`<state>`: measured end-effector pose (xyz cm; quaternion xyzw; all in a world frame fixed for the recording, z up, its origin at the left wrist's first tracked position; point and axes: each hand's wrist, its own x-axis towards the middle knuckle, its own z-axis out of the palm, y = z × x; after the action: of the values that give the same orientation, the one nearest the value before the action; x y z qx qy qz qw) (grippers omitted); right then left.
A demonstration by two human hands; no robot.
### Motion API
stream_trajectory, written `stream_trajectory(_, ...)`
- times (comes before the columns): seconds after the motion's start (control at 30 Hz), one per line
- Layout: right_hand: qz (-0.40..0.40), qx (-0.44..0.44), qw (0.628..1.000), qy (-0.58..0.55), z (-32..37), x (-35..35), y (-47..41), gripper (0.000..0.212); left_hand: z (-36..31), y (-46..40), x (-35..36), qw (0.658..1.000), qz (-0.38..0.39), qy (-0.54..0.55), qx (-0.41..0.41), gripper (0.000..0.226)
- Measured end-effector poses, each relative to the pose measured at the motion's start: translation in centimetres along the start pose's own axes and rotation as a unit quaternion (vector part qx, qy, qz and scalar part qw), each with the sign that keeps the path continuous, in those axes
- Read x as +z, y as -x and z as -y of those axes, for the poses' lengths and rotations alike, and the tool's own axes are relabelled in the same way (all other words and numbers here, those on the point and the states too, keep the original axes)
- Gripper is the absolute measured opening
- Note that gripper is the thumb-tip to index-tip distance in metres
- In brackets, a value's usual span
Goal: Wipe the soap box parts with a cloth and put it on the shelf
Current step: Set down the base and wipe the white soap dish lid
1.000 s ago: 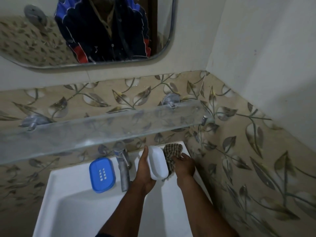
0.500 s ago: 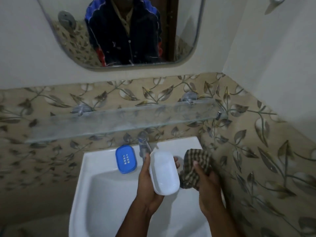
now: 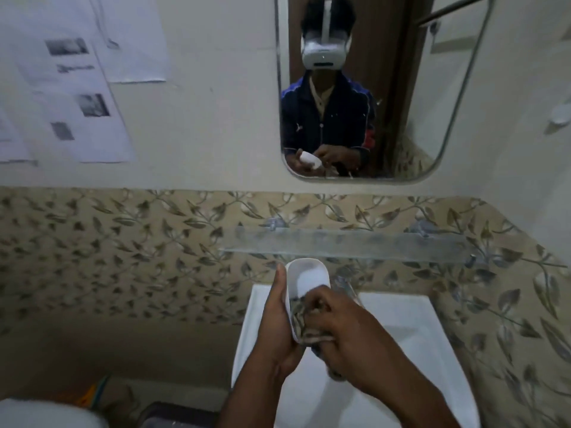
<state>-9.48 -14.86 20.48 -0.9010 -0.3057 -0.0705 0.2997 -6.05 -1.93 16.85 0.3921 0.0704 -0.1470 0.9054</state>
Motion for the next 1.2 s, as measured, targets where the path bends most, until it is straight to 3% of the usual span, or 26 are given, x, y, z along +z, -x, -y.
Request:
stream_trajectory(0.07, 0.05, -0.052, 0.997, 0.014, 0.9, -0.7, 0.1, 0.013, -1.1, 0.8, -0.3, 1.0, -0.001, 0.008, 0.011, 0.059)
stream_trajectory(0.17, -0.026, -0.065, 0.994, 0.086, 2.4, -0.5, -1.8, 0.011, -2.2, 2.1, 0.1, 0.999, 0.023, 0.033, 0.037, 0.067)
stream_trajectory(0.3, -0.202, 0.057, 0.976, 0.067, 4.3, -0.1, -4.3, 0.013, -3.0, 3.1, 1.4, 0.997, 0.016, 0.04, 0.071, 0.059)
stream_trajectory(0.37, -0.218, 0.097, 0.958, 0.159, 5.5, -0.1, -4.1, 0.013, -3.0, 3.5, 2.1, 0.995, 0.022, 0.018, 0.092, 0.058)
stream_trajectory(0.47, -0.165, 0.186, 0.943, 0.22, 7.7, -0.3, -3.0, 0.031, -2.9, 3.6, 2.5, 0.992, -0.006, -0.021, 0.124, 0.059)
stream_trajectory(0.7, 0.003, 0.226, 0.97, 0.089, 7.4, -3.5, -1.3, 0.034, -3.0, 4.1, 3.1, 0.988, -0.035, -0.011, 0.148, 0.041)
stream_trajectory(0.77, 0.012, 0.228, 0.971, 0.075, 6.9, -4.1, -1.7, 0.031, -2.9, 4.5, 3.7, 0.988, -0.014, 0.019, 0.151, 0.064)
stream_trajectory(0.83, -0.087, 0.221, 0.97, 0.053, 6.5, -4.2, -2.2, 0.028, -2.9, 4.9, 4.6, 0.99, 0.029, 0.024, 0.137, 0.057)
stream_trajectory(0.9, -0.24, 0.173, 0.954, 0.043, 6.6, -3.6, -2.8, 0.019, -2.6, 5.0, 5.3, 0.99, 0.065, 0.026, 0.12, 0.068)
stream_trajectory(0.97, -0.282, 0.107, 0.953, 0.028, 7.1, -3.3, -3.3, 0.017, -2.6, 5.4, 5.7, 0.991, 0.071, 0.024, 0.115, 0.063)
stream_trajectory(1.07, -0.167, 0.003, 0.986, -0.012, 6.5, -3.6, -2.7, 0.029, -3.7, 4.9, 4.6, 0.989, 0.074, 0.025, 0.128, 0.06)
stream_trajectory(1.13, -0.044, 0.002, 0.999, 0.002, 5.9, -4.1, -1.6, 0.032, -4.4, 4.6, 4.0, 0.989, 0.051, 0.013, 0.136, 0.058)
stream_trajectory(1.2, 0.032, 0.025, 0.994, 0.1, 5.7, -4.4, -0.8, 0.033, -4.5, 4.5, 4.1, 0.989, 0.033, -0.006, 0.145, 0.049)
